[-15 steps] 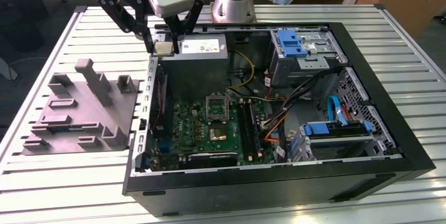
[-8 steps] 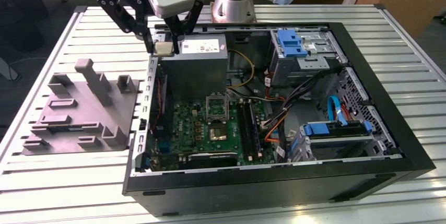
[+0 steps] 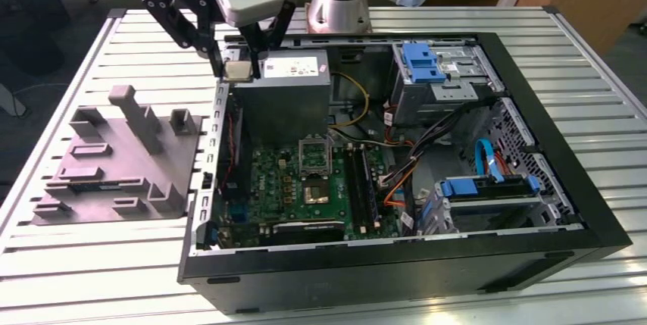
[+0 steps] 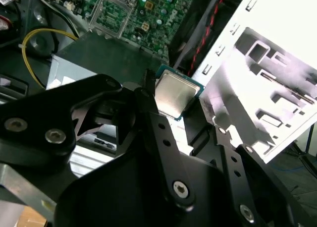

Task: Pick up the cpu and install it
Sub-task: 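Pick up the cpu and move it towards the insertion slot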

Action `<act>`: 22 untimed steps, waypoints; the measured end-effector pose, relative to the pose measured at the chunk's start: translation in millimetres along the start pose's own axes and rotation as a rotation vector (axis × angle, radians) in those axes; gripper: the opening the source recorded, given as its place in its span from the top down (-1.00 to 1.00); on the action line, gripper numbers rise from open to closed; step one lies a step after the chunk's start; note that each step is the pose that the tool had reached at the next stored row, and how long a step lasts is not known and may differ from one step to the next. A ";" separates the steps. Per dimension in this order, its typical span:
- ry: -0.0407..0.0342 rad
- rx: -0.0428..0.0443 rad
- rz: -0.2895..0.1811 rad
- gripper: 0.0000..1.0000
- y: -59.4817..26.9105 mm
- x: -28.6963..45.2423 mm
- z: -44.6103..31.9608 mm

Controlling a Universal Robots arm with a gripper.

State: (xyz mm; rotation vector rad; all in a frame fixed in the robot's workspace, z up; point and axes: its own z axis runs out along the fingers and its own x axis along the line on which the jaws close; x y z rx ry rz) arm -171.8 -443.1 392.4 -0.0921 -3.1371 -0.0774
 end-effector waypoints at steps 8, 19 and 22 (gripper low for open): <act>0.0002 0.0003 0.000 0.06 -5.1 -12.0 1.9; 0.0001 0.0002 0.000 0.06 -9.3 -40.2 8.0; 0.0003 0.0005 0.000 0.06 -10.3 -43.4 10.5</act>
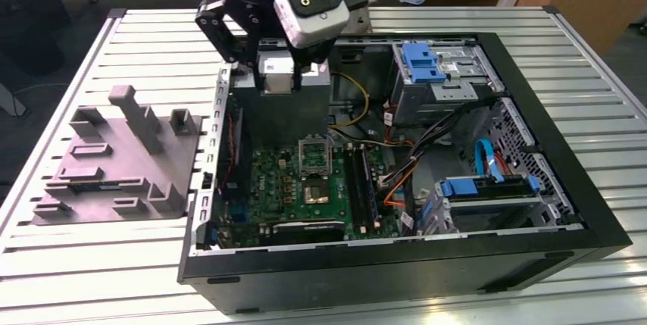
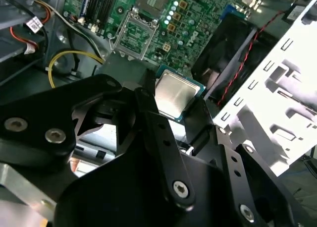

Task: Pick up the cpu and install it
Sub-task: 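Pick up the cpu and move it towards the insertion slot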

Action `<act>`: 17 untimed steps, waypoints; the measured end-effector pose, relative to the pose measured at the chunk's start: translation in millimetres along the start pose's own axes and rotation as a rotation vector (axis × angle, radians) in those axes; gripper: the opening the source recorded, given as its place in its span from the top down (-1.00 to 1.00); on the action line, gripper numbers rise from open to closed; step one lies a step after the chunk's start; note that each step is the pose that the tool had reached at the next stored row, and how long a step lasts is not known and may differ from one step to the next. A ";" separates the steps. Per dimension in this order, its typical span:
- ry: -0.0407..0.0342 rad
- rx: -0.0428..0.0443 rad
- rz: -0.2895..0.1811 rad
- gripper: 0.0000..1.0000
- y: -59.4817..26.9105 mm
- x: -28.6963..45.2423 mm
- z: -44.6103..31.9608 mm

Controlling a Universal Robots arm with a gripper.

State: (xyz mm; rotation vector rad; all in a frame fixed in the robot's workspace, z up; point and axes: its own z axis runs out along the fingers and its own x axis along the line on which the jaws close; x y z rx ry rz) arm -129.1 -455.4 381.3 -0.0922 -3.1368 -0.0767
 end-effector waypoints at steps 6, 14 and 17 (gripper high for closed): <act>-0.0003 -0.0004 0.000 0.06 -7.5 -2.7 5.5; -0.0003 0.0000 0.000 0.06 -7.3 -19.1 19.9; 0.0003 0.0026 -0.014 0.06 -7.3 -23.0 25.2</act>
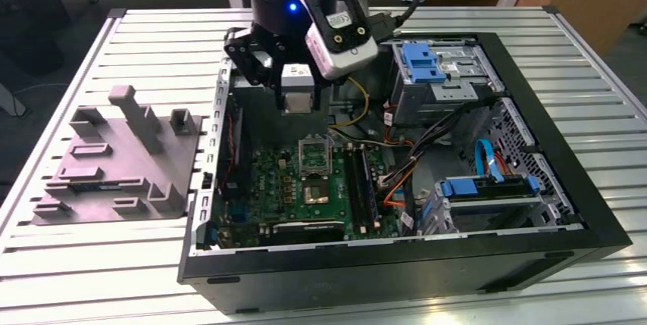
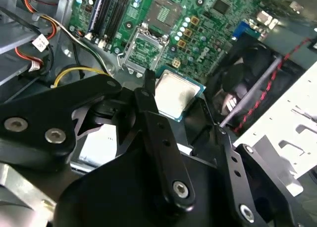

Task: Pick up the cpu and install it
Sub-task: 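Pick up the cpu and move it towards the insertion slot, then place the cpu into insertion slot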

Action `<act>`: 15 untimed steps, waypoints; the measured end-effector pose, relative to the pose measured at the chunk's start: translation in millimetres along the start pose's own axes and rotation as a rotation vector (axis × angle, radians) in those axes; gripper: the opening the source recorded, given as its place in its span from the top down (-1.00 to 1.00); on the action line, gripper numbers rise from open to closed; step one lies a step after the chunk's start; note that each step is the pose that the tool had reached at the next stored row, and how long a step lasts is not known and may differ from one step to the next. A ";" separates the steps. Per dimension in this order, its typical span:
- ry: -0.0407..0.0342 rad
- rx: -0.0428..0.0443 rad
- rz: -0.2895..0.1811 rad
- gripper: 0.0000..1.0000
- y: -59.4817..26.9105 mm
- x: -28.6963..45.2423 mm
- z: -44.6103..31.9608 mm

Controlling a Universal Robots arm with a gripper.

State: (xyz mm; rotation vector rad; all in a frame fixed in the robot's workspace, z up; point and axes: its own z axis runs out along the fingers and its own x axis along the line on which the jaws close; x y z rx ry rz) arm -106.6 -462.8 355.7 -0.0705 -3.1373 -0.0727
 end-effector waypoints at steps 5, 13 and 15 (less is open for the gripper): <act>-0.0002 -0.0001 -0.003 0.06 -0.7 -4.0 6.9; -0.0002 0.0001 -0.003 0.06 -1.1 -4.1 9.7; -0.0002 0.0001 -0.003 0.06 -1.1 -4.1 9.7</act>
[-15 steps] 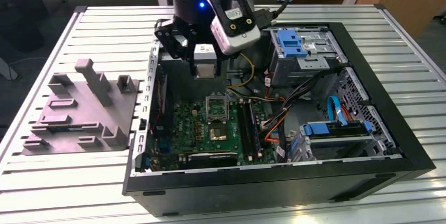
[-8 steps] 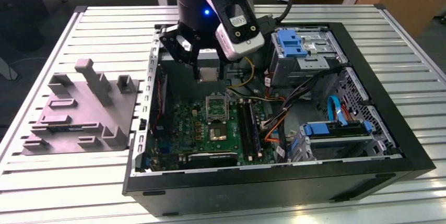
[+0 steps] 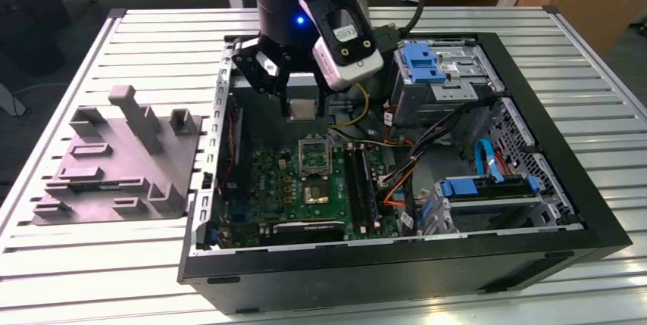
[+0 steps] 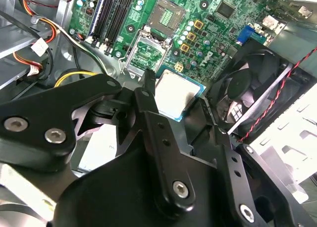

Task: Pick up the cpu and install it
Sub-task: 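Place the cpu into insertion slot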

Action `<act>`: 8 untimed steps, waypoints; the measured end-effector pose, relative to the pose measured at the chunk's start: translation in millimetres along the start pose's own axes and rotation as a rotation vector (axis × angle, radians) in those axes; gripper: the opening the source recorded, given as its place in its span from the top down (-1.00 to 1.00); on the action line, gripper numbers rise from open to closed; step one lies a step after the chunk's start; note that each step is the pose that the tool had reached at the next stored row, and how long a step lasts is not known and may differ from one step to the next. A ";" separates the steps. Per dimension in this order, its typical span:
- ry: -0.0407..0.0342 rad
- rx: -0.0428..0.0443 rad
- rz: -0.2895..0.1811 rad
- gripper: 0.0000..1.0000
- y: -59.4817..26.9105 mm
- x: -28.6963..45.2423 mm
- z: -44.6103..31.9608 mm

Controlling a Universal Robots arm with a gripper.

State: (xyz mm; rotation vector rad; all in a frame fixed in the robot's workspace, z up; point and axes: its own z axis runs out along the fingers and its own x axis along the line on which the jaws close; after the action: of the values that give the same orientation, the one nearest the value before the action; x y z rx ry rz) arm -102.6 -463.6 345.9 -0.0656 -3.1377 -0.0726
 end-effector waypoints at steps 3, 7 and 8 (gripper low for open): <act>0.0000 0.0000 0.000 0.06 0.0 0.0 0.1; 0.0000 0.0000 -0.001 0.06 -0.8 -0.1 1.9; 0.0002 0.0002 -0.002 0.06 -2.2 -0.2 2.1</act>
State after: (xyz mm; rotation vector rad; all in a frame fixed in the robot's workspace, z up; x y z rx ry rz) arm -102.5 -465.7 343.7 -0.0620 -3.1377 -0.0723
